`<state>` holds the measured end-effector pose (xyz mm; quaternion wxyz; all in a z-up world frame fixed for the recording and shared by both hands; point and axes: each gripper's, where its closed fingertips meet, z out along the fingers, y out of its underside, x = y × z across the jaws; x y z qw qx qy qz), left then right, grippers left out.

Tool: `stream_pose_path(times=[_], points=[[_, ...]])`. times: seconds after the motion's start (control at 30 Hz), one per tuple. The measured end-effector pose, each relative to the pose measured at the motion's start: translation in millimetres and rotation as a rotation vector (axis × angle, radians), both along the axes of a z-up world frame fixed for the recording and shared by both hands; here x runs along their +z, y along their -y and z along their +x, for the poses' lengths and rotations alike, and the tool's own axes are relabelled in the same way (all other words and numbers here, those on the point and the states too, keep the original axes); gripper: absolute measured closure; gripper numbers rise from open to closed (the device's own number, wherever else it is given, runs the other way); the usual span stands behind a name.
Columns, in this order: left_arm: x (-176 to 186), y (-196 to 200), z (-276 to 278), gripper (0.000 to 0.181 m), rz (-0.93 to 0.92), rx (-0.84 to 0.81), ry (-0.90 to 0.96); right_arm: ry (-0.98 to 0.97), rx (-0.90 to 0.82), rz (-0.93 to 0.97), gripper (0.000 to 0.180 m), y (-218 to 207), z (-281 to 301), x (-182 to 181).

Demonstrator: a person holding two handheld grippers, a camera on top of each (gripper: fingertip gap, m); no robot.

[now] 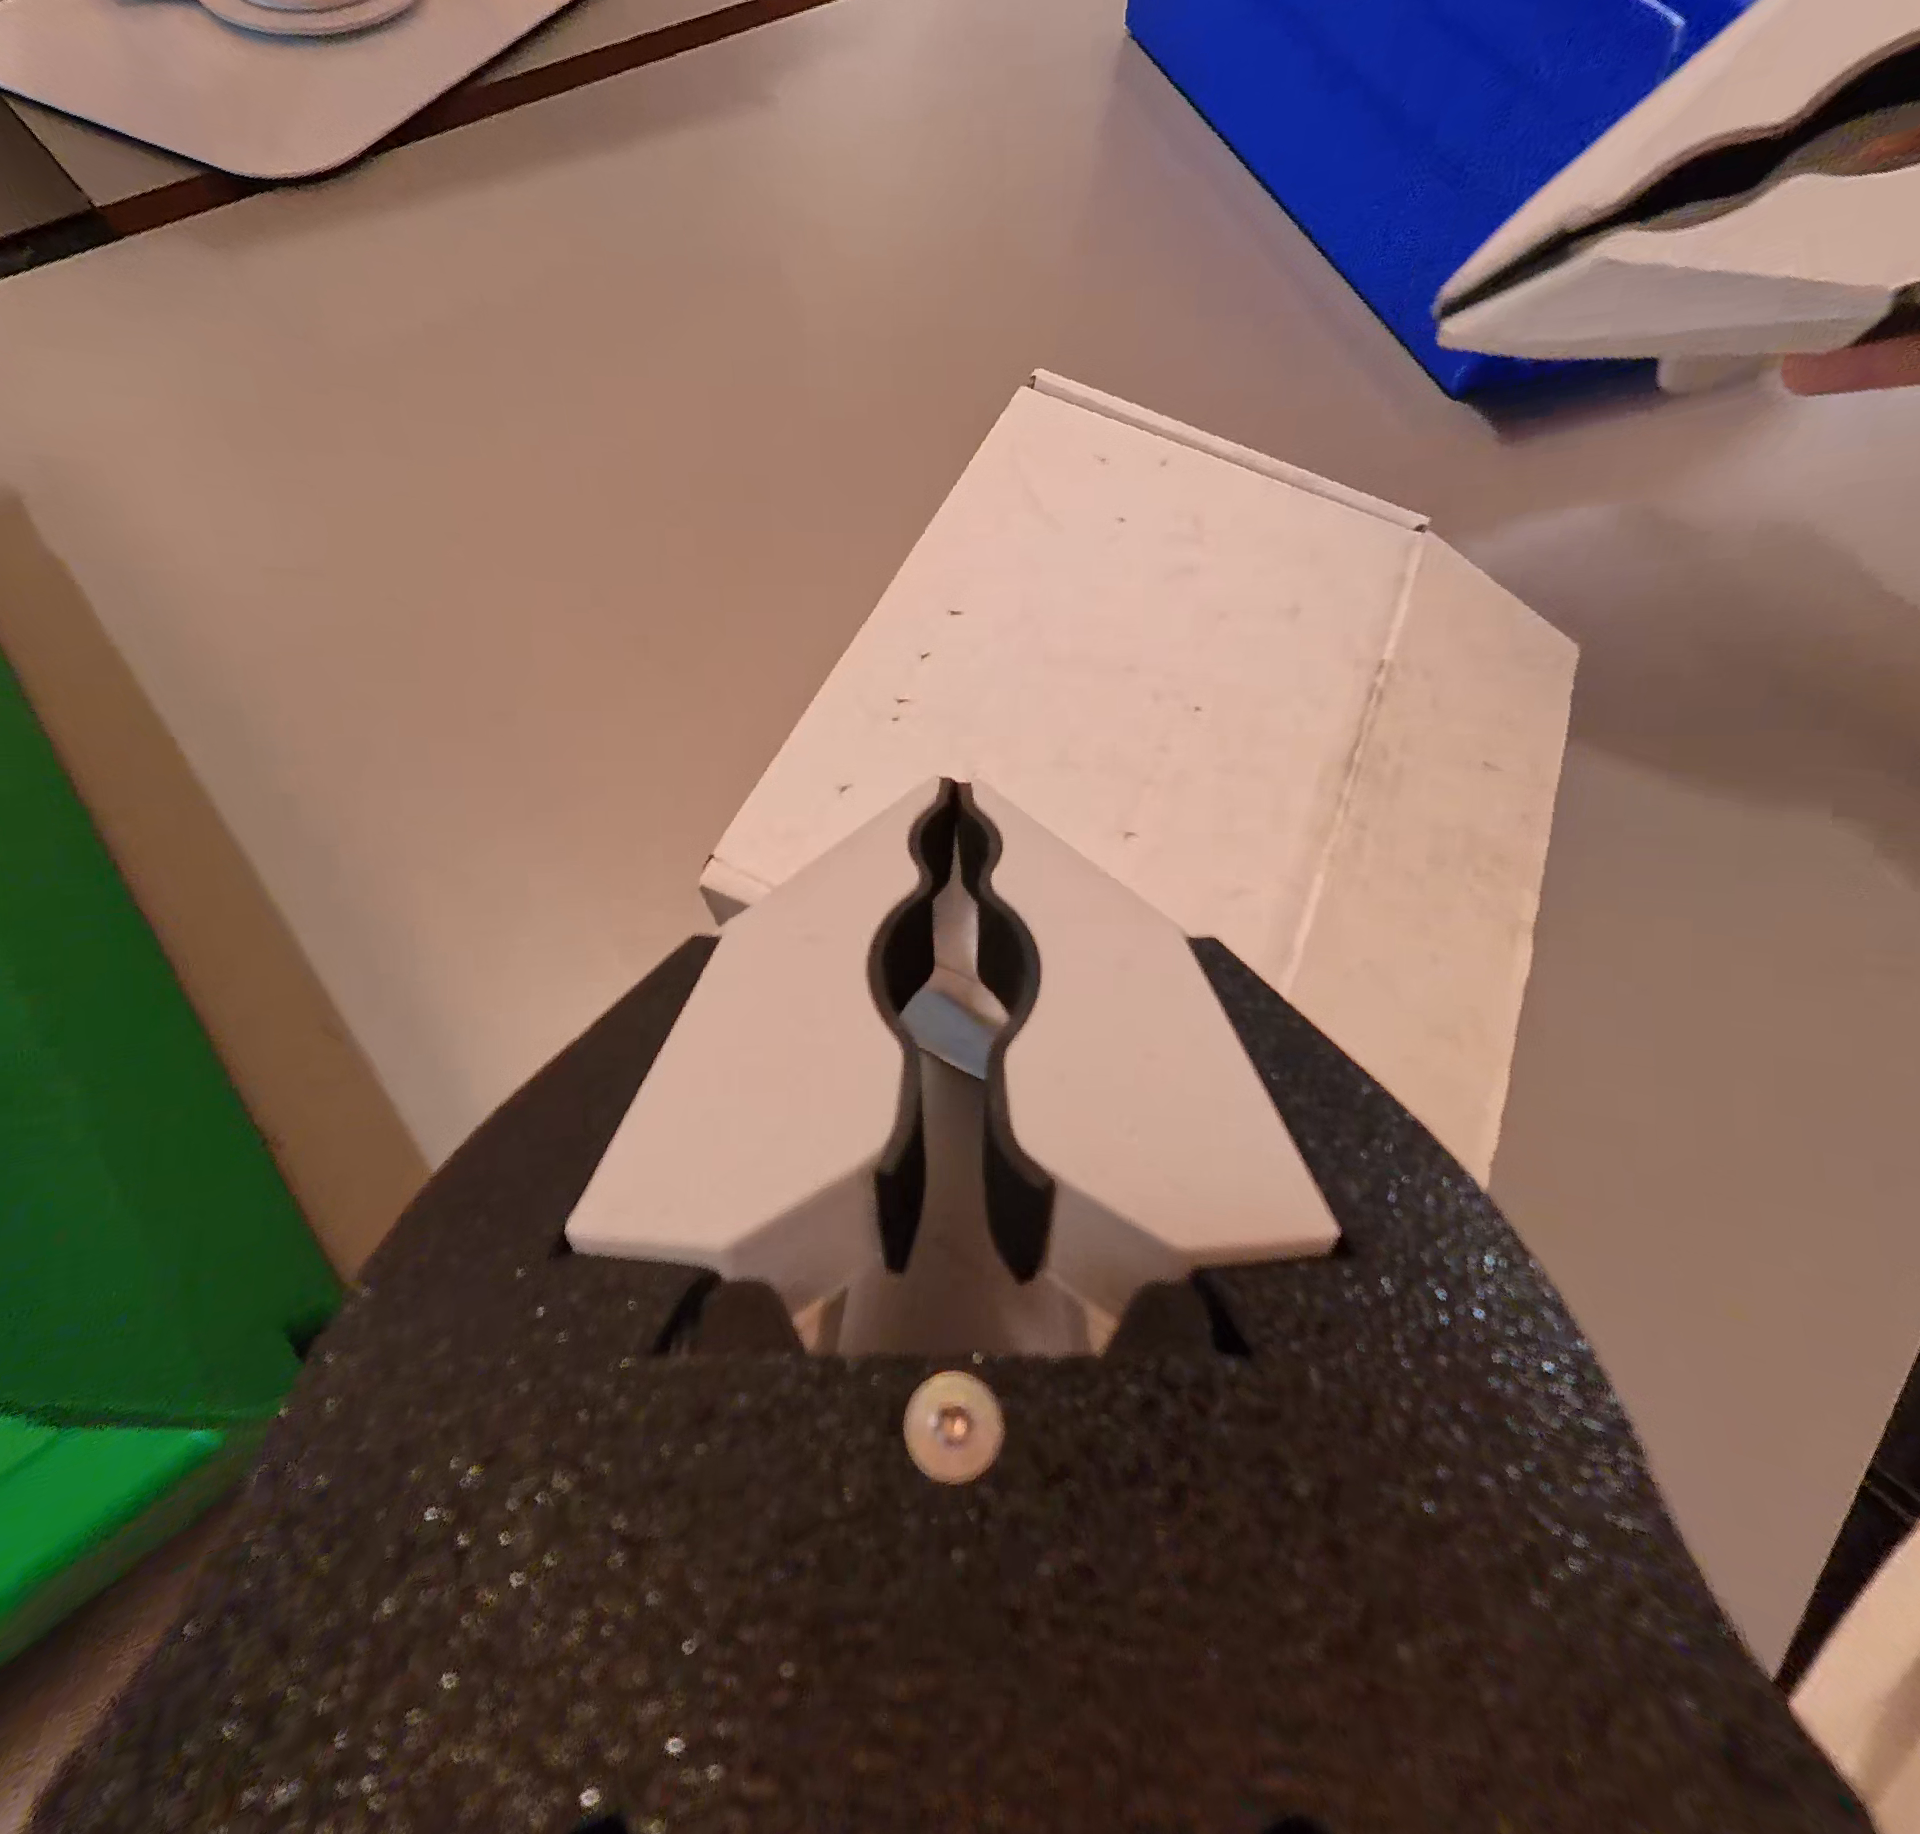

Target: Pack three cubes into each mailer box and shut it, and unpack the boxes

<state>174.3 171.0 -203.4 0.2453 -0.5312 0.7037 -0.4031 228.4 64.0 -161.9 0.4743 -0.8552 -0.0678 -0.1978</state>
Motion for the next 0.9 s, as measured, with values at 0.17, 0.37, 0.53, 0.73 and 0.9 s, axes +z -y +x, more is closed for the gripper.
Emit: stream_pose_path(times=[0.17,0.37,0.53,0.73,0.9], points=[[0,0,0,0.181,0.0,-0.014,0.009,-0.332,-0.116,-0.102,0.18,51,-22,-39],[0,0,0,0.181,-0.036,-0.041,0.019,-0.483,-0.15,-0.012,0.18,53,-25,-53],[0,0,0,0.181,0.0,-0.04,0.005,-0.32,-0.086,-0.203,0.162,52,-34,-86],[0,0,0,0.181,-0.007,-0.013,0.009,-0.022,-0.036,-0.056,0.148,37,-37,-73],[0,0,1,0.181,0.016,-0.016,-0.007,0.094,-0.039,-0.094,0.166,34,-32,-79]])
